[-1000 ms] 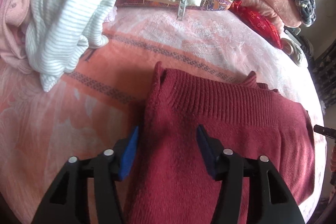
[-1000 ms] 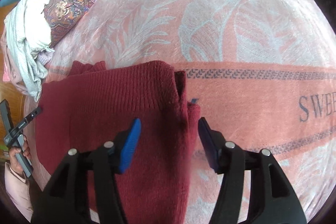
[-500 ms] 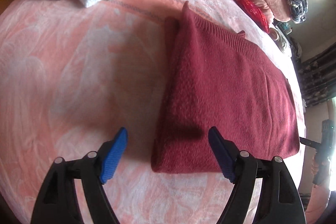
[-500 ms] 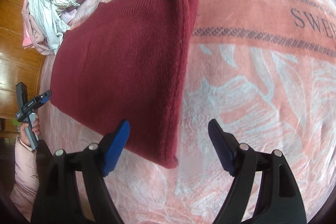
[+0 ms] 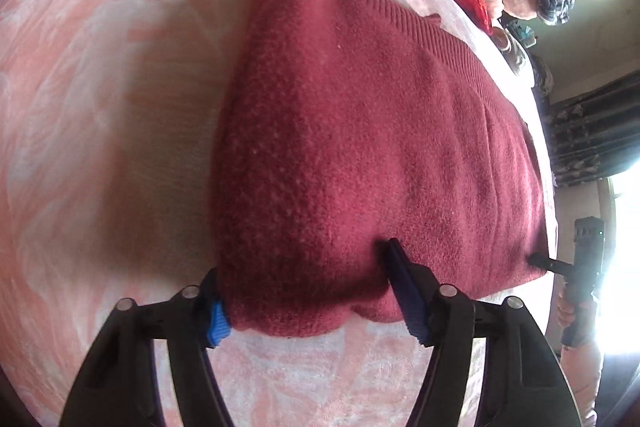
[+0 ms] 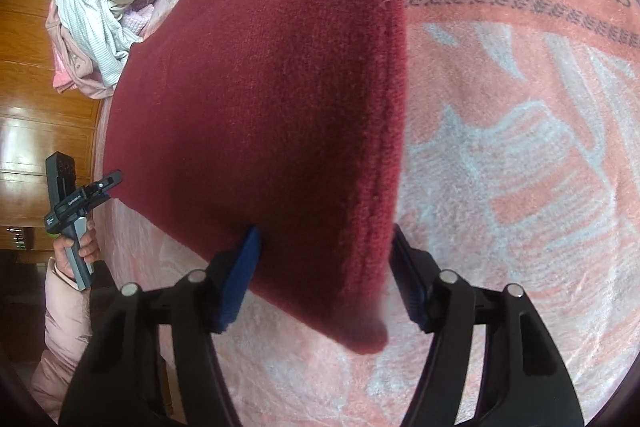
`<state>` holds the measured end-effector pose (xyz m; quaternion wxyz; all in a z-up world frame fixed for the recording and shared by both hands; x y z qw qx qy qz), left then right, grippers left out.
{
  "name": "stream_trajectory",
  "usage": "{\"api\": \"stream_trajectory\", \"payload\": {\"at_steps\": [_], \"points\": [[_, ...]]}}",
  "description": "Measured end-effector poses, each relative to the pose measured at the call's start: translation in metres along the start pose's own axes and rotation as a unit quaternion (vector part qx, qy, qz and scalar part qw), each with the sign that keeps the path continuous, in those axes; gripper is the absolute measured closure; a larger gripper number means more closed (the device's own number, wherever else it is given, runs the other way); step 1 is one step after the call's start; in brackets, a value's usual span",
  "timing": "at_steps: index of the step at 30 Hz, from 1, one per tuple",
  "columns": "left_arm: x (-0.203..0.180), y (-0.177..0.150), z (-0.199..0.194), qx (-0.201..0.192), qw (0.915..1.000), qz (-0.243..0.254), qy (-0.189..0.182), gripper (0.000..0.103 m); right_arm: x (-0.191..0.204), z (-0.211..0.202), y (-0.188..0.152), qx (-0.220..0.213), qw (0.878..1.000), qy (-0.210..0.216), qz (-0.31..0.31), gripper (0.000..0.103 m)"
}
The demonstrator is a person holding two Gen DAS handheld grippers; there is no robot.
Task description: Fold small clothes
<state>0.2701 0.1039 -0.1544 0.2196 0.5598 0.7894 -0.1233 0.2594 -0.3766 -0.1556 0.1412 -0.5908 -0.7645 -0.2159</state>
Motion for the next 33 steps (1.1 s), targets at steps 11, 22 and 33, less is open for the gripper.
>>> {"api": "stream_trajectory", "payload": {"at_steps": [11, 22, 33], "points": [[0.001, -0.012, -0.02, -0.006, 0.9984, -0.051, -0.026, 0.074, 0.018, -0.032, -0.015, -0.032, 0.999, 0.032, -0.014, 0.088], [-0.006, -0.081, -0.073, 0.005, 0.9988, -0.013, -0.046, 0.077, 0.041, -0.083, -0.105, -0.02, 0.999, 0.027, -0.03, 0.089], [0.005, -0.185, -0.094, 0.02, 0.9986, 0.035, -0.035, 0.078, 0.056, -0.097, -0.22, -0.017, 0.999, 0.01, -0.027, 0.089]]}}
Point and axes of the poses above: each gripper's, at about its wrist camera, not at the fingertips, and z roughly the way its jaws point, x to its left, y to its top, the point moved 2 cm from there along z, roughly the way its jaws point, and after that the axes turned 14 degrees about -z, right-handed, at the moved point
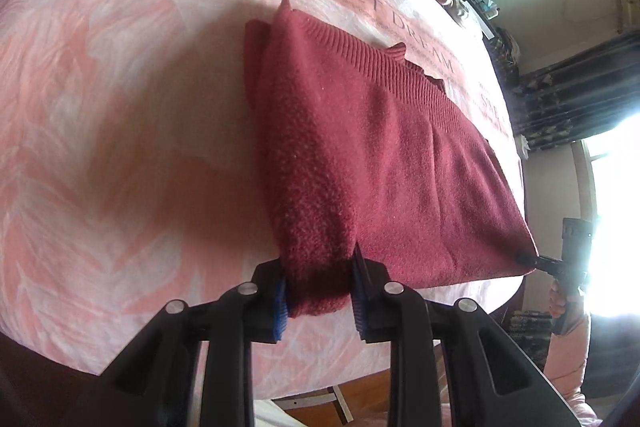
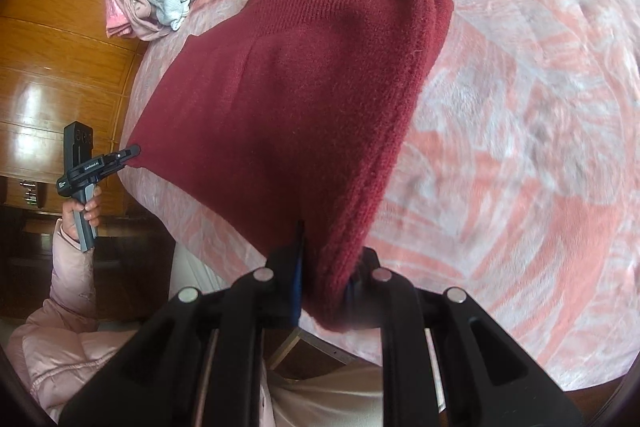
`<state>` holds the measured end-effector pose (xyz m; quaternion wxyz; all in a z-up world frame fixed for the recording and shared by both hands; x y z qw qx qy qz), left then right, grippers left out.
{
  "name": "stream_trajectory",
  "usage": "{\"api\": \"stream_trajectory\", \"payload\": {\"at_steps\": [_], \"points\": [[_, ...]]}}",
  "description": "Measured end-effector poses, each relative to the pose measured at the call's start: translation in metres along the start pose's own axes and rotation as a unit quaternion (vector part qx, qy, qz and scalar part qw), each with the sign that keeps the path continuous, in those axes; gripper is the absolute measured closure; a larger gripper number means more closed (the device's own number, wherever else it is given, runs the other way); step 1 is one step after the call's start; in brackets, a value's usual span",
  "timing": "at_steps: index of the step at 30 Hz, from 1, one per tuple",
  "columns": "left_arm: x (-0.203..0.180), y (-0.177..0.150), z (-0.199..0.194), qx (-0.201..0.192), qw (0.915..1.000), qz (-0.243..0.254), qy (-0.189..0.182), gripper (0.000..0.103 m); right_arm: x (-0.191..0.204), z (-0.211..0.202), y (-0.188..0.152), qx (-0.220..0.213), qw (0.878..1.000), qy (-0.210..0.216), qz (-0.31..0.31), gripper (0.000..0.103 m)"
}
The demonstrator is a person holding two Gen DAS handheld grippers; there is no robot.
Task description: Fold small clothes
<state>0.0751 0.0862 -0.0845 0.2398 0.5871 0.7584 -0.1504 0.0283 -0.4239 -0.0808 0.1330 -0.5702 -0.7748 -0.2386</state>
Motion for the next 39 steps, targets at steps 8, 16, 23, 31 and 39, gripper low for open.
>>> {"api": "stream_trajectory", "payload": {"at_steps": [8, 16, 23, 31, 39], "points": [[0.033, -0.023, 0.038, -0.003, 0.9981, -0.001, 0.061, 0.079, -0.023, 0.052, -0.02, 0.038, 0.998, -0.047, 0.022, 0.088], [0.031, -0.02, 0.052, -0.015, 0.9949, 0.003, 0.1, 0.076, -0.023, 0.051, -0.021, 0.035, 0.997, -0.066, 0.012, 0.071], [0.004, 0.015, 0.002, -0.085, 0.9834, 0.045, 0.153, 0.032, -0.006, 0.0, 0.025, -0.027, 0.995, -0.094, -0.023, 0.044], [-0.044, 0.125, 0.04, -0.093, 0.9861, 0.048, 0.129, 0.031, -0.055, 0.011, 0.13, -0.05, 0.994, -0.094, 0.008, 0.033], [-0.049, 0.17, 0.108, -0.061, 0.9873, 0.037, 0.142, 0.032, -0.111, 0.051, 0.17, -0.042, 0.997, -0.035, 0.047, 0.035]]}}
Point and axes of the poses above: each gripper's, at about its wrist camera, not at the fingertips, and z roughly the way its jaws point, x to its left, y to its top, the point moved 2 cm from there along z, roughly the way its jaws point, and after that the axes turned 14 degrees about -z, right-handed, at the moved point
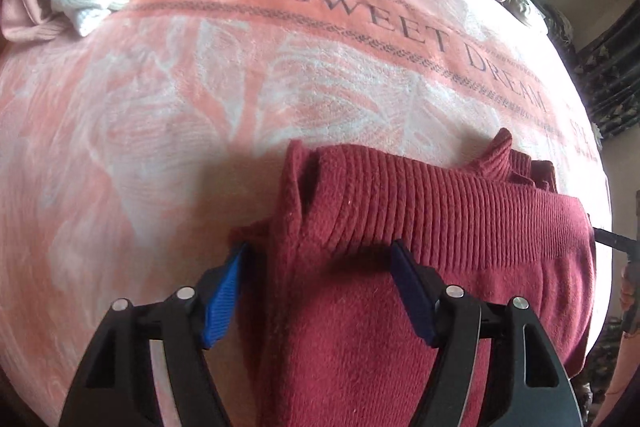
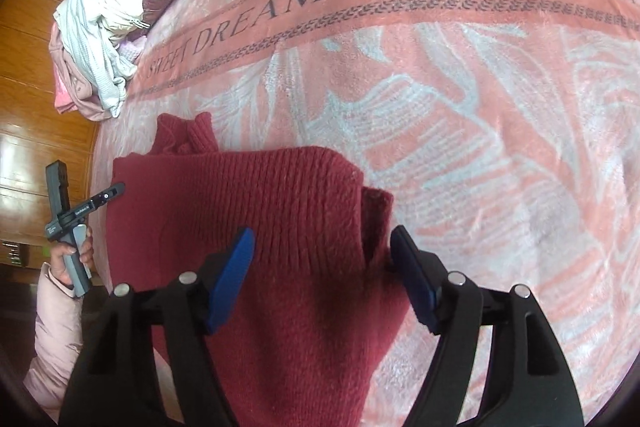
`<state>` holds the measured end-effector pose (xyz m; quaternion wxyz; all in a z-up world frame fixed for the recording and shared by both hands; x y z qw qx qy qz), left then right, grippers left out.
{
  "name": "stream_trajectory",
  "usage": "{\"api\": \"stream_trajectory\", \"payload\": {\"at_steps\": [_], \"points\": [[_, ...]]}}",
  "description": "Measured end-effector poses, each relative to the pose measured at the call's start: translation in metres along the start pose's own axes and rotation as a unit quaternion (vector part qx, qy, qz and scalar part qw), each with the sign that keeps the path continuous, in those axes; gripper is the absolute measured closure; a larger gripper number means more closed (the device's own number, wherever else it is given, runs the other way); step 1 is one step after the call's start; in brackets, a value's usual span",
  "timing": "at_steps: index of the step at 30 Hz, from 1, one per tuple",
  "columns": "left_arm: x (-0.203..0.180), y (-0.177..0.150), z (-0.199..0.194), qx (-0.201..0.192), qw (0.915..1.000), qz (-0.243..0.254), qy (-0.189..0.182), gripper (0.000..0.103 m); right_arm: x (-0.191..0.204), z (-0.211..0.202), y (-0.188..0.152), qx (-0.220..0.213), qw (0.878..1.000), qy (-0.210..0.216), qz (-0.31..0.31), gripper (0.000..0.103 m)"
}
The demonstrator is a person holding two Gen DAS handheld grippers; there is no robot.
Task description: Fold small clothes
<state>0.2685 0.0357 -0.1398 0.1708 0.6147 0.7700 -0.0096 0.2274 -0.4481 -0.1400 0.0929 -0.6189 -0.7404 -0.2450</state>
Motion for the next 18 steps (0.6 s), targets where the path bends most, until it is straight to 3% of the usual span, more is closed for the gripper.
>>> {"api": "stream_trajectory", "payload": {"at_steps": [1, 3, 4, 5, 7, 10, 14, 18], "points": [[-0.001, 0.002, 0.001, -0.002, 1.0, -0.001, -0.002, 0.033, 0.0, 0.003, 0.002, 0.001, 1.0, 0.007, -0.002, 0.045], [-0.005, 0.003, 0.003, -0.002, 1.0, 0.007, -0.002, 0.048, 0.0, 0.002, 0.003, 0.003, 1.0, 0.007, -0.013, 0.07], [-0.007, 0.004, 0.001, -0.003, 0.9999, 0.01, -0.003, 0.063, 0.003, -0.001, 0.003, -0.001, 1.0, 0.01, -0.015, 0.089], [-0.009, 0.004, 0.0, 0.001, 0.9999, 0.012, -0.009, 0.085, 0.003, -0.009, 0.002, -0.011, 1.0, 0.017, -0.014, 0.097], [-0.013, 0.003, -0.006, 0.008, 0.9995, 0.01, -0.028, 0.09, 0.003, -0.026, 0.003, -0.033, 0.999, 0.022, -0.014, 0.097], [-0.021, 0.001, -0.015, -0.018, 0.9991, 0.037, -0.01, 0.091, 0.006, -0.04, 0.004, -0.031, 0.998, -0.035, -0.037, 0.098], [-0.012, 0.003, 0.002, -0.011, 0.9996, 0.024, 0.001, 0.09, -0.003, -0.014, 0.002, 0.017, 0.996, -0.086, -0.029, 0.097], [-0.004, 0.003, 0.013, -0.009, 0.9999, 0.009, -0.011, 0.089, -0.017, 0.008, -0.005, 0.018, 0.997, -0.079, 0.003, 0.095]]}}
Point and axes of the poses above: each gripper's, at about its wrist camera, not at the fingertips, and z roughly the way its jaws point, x to its left, y to its top, the point moved 2 cm from there along z, roughly the way its jaws point, and after that the axes turned 14 degrees about -z, right-handed, at the moved point
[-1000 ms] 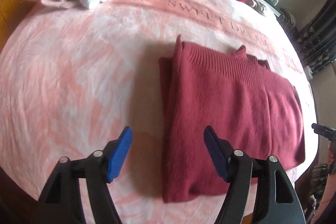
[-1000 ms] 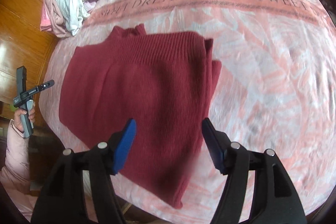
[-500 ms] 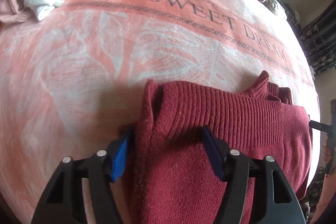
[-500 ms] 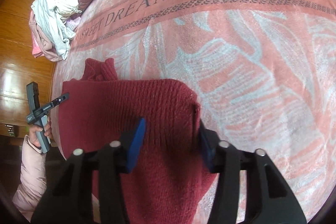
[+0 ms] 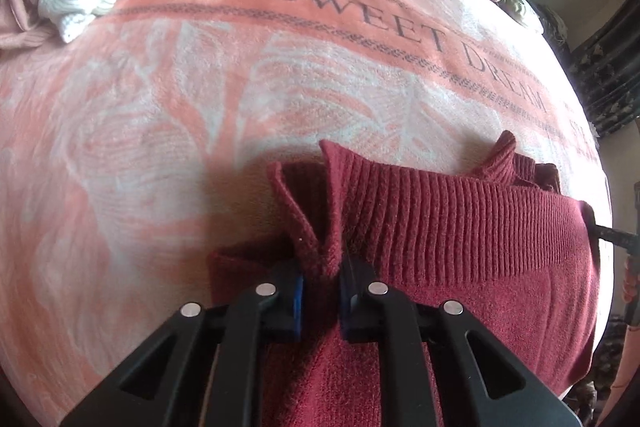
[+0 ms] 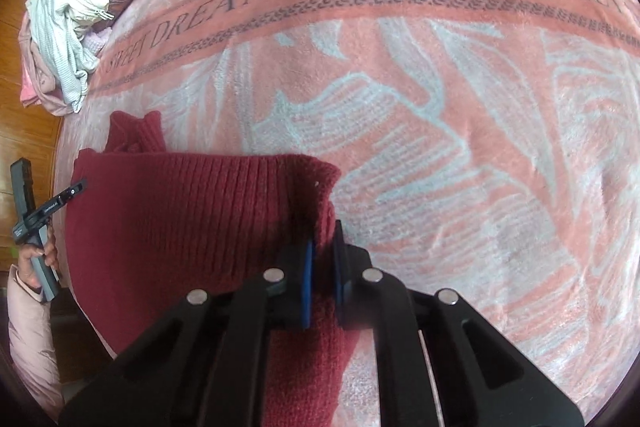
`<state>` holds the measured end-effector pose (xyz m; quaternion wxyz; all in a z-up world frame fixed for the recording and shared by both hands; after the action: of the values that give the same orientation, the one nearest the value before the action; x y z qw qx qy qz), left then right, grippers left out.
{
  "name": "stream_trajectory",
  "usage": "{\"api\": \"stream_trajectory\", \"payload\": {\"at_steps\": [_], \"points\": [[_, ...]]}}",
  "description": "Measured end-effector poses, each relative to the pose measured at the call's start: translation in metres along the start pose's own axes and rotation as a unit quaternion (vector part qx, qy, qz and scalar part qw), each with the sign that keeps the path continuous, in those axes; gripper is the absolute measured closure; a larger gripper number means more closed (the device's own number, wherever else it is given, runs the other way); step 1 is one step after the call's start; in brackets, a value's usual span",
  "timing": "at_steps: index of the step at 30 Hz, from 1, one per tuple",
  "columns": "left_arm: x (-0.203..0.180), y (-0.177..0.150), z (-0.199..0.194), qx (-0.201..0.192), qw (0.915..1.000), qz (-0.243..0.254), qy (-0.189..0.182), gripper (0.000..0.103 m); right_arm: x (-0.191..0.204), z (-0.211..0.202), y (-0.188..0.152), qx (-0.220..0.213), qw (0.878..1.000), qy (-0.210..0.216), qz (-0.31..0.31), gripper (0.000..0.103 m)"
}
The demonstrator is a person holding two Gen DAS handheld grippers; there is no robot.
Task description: Fold small clothes
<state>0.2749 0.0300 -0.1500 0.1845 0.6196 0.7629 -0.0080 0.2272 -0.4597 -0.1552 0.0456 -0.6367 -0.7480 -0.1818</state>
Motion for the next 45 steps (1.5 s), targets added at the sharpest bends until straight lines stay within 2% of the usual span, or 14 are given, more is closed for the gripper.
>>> {"api": "stream_trajectory", "payload": {"at_steps": [3, 4, 5, 9, 12, 14, 17, 21, 24, 26, 34, 45], "points": [[-0.001, 0.0, -0.004, 0.002, 1.0, 0.003, 0.005, 0.086, -0.001, -0.009, -0.002, -0.011, 1.0, -0.002, 0.009, 0.088], [-0.001, 0.0, -0.008, 0.001, 1.0, 0.002, 0.008, 0.081, 0.0, -0.015, -0.004, -0.012, 1.0, -0.01, 0.009, 0.072], [-0.002, -0.001, -0.013, -0.004, 0.9999, 0.002, 0.013, 0.071, 0.002, -0.023, -0.007, -0.015, 1.0, -0.019, 0.008, 0.058], [-0.006, -0.01, -0.046, -0.043, 0.9976, 0.012, 0.052, 0.044, 0.016, -0.059, -0.026, -0.03, 0.999, -0.029, 0.0, 0.057], [-0.016, -0.031, -0.078, -0.067, 0.9959, 0.027, 0.054, 0.04, 0.031, -0.079, -0.051, -0.024, 0.999, -0.041, -0.005, 0.054], [-0.026, -0.051, -0.095, -0.069, 0.9957, 0.042, 0.044, 0.028, 0.042, -0.088, -0.067, -0.018, 0.999, -0.045, -0.009, 0.05], [-0.047, -0.084, -0.108, -0.064, 0.9948, 0.07, 0.035, 0.027, 0.061, -0.094, -0.088, -0.011, 0.998, -0.054, -0.021, 0.045], [-0.066, -0.12, -0.107, -0.042, 0.9951, 0.087, 0.024, 0.025, 0.074, -0.094, -0.114, -0.001, 0.998, -0.057, -0.026, 0.042], [-0.073, -0.138, -0.1, -0.032, 0.9946, 0.096, 0.023, 0.022, 0.079, -0.088, -0.129, 0.01, 0.997, -0.067, -0.029, 0.036], [-0.074, -0.146, -0.094, -0.03, 0.9943, 0.098, 0.028, 0.02, 0.079, -0.084, -0.136, 0.009, 0.998, -0.054, -0.022, 0.031], [-0.065, -0.156, -0.072, -0.018, 0.9961, 0.078, 0.038, 0.018, 0.067, -0.056, -0.15, 0.023, 0.999, -0.041, 0.007, 0.03], [-0.062, -0.157, -0.056, -0.017, 0.9955, 0.078, 0.05, 0.018, 0.063, -0.027, -0.148, 0.04, 0.999, -0.028, 0.011, 0.03]]}}
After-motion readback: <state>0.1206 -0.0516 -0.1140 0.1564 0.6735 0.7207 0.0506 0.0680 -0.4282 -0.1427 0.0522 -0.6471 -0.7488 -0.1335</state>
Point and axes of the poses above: each gripper's, at about its wrist camera, not at the fingertips, and z roughly the way its jaws point, x to its left, y to its top, the point moved 2 cm from there along z, roughly the way its jaws point, and after that the axes turned 14 degrees about -z, right-handed, at the moved point
